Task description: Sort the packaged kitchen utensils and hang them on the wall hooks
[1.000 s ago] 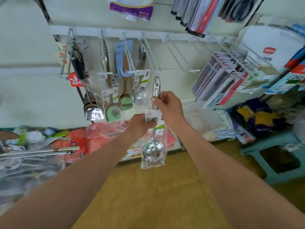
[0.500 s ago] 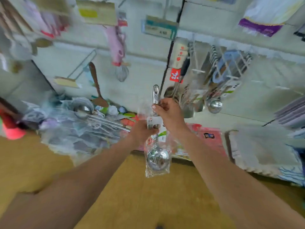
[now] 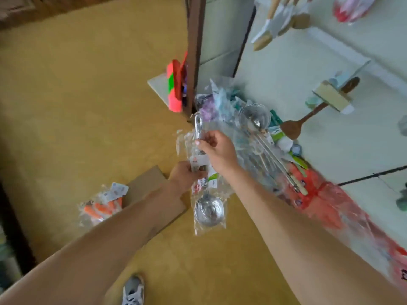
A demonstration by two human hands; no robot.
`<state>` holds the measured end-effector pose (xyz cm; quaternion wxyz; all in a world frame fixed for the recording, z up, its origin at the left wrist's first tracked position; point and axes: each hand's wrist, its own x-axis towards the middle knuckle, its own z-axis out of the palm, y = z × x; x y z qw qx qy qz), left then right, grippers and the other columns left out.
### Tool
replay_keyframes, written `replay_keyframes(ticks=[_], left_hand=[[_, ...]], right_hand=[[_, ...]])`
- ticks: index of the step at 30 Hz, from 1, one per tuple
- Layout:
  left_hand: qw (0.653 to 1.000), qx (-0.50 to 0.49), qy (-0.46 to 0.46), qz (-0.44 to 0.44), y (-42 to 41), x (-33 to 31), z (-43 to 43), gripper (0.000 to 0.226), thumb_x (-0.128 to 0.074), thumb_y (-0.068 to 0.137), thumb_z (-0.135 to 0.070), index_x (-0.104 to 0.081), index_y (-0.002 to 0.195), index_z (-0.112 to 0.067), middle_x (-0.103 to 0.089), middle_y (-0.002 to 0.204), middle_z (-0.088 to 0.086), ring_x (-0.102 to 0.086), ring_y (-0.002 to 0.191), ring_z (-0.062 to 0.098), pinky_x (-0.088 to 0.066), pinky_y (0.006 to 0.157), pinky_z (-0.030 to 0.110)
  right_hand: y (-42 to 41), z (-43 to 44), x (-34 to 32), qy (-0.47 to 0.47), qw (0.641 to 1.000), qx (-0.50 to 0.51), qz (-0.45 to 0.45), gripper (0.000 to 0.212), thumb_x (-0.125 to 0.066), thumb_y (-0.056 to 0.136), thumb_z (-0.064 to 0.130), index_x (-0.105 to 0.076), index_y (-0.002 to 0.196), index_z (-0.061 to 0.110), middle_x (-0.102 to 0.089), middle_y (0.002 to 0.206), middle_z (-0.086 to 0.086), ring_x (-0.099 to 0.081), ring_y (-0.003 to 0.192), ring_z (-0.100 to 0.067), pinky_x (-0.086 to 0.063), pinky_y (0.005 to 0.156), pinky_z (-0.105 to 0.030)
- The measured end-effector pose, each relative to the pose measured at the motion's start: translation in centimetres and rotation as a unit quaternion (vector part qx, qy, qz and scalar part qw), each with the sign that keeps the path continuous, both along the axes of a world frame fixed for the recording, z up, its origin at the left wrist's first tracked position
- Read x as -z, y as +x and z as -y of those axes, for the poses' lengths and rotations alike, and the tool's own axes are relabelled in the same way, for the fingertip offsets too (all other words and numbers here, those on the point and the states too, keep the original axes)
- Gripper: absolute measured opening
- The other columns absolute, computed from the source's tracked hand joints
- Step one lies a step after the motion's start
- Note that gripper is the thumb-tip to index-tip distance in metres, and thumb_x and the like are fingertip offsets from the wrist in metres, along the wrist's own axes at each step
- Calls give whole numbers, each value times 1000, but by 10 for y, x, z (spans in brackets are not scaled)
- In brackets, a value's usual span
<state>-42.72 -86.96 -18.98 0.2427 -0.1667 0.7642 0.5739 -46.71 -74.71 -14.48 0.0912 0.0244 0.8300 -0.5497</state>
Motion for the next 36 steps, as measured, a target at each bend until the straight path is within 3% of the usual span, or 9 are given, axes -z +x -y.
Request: replay_keyframes(ticks=[4, 7, 11, 15, 19, 26, 29, 32, 36], left_hand=[[997, -67, -11, 34, 7, 52, 92, 9, -79, 80, -15, -72, 81, -9, -63, 62, -3, -49, 39, -3, -36, 41, 12], [992, -114, -7, 58, 17, 96, 141, 12, -79, 80, -14, -73, 87, -6, -65, 67, -1, -52, 46, 2, -39, 43, 14], [984, -147, -8, 97, 31, 162, 187, 8, -78, 81, -15, -72, 77, -11, -64, 62, -3, -53, 45, 3, -41, 45, 15], [975, -180, 16, 132, 43, 222, 209, 9, -78, 81, -15, -72, 82, -8, -67, 69, 2, -59, 58, 13, -48, 56, 26], [961, -220, 54, 158, 48, 271, 219, 9, -75, 84, -11, -71, 90, -5, -64, 67, -3, -55, 55, 7, -45, 48, 15], [938, -266, 97, 199, 43, 340, 225, 19, -73, 86, -13, -69, 100, 0, -63, 72, -1, -55, 57, 8, -46, 51, 18], [933, -258, 84, 237, 42, 365, 232, 14, -71, 88, -19, -66, 94, -7, -61, 74, -1, -55, 63, 10, -50, 59, 21], [914, -287, 66, 279, 44, 381, 234, 19, -73, 87, -22, -59, 87, -10, -58, 77, 1, -59, 73, 17, -58, 79, 34], [879, -339, 65, 329, 52, 398, 234, 43, -75, 85, -22, -56, 118, -1, -62, 103, 10, -63, 100, 28, -56, 85, 33]], right_hand=[[-12, 100, 55, 10, 998, -61, 24, 23, -73, 87, 25, -63, 101, 10, -65, 87, 4, -64, 80, -14, -50, 72, -24], [-14, 158, 102, 19, 994, -99, 51, 20, -73, 88, 24, -61, 99, 13, -65, 86, 5, -62, 76, -11, -47, 67, -18], [-11, 213, 171, 46, 986, -136, 79, 17, -73, 88, 24, -61, 97, 16, -65, 85, 8, -63, 76, -9, -50, 66, -18], [-6, 245, 237, 77, 979, -156, 104, 16, -73, 87, 31, -60, 94, 25, -66, 91, 5, -66, 82, -13, -55, 69, -26], [-7, 265, 289, 93, 973, -171, 123, 15, -73, 89, 23, -60, 94, 19, -62, 83, 10, -60, 73, -5, -48, 59, -12], [-16, 287, 369, 146, 960, -196, 136, 19, -72, 89, 27, -61, 99, 15, -61, 85, 7, -54, 67, -5, -42, 55, -18], [-16, 298, 400, 158, 956, -199, 146, 18, -71, 89, 24, -59, 99, 14, -60, 86, 6, -56, 70, -8, -43, 58, -20], [-10, 308, 420, 165, 952, -200, 161, 18, -69, 90, 18, -61, 105, 11, -61, 95, 1, -58, 79, -12, -48, 67, -23], [8, 310, 438, 185, 936, -223, 201, 36, -69, 90, 14, -59, 124, 7, -64, 118, -7, -61, 101, -18, -47, 88, -23]])
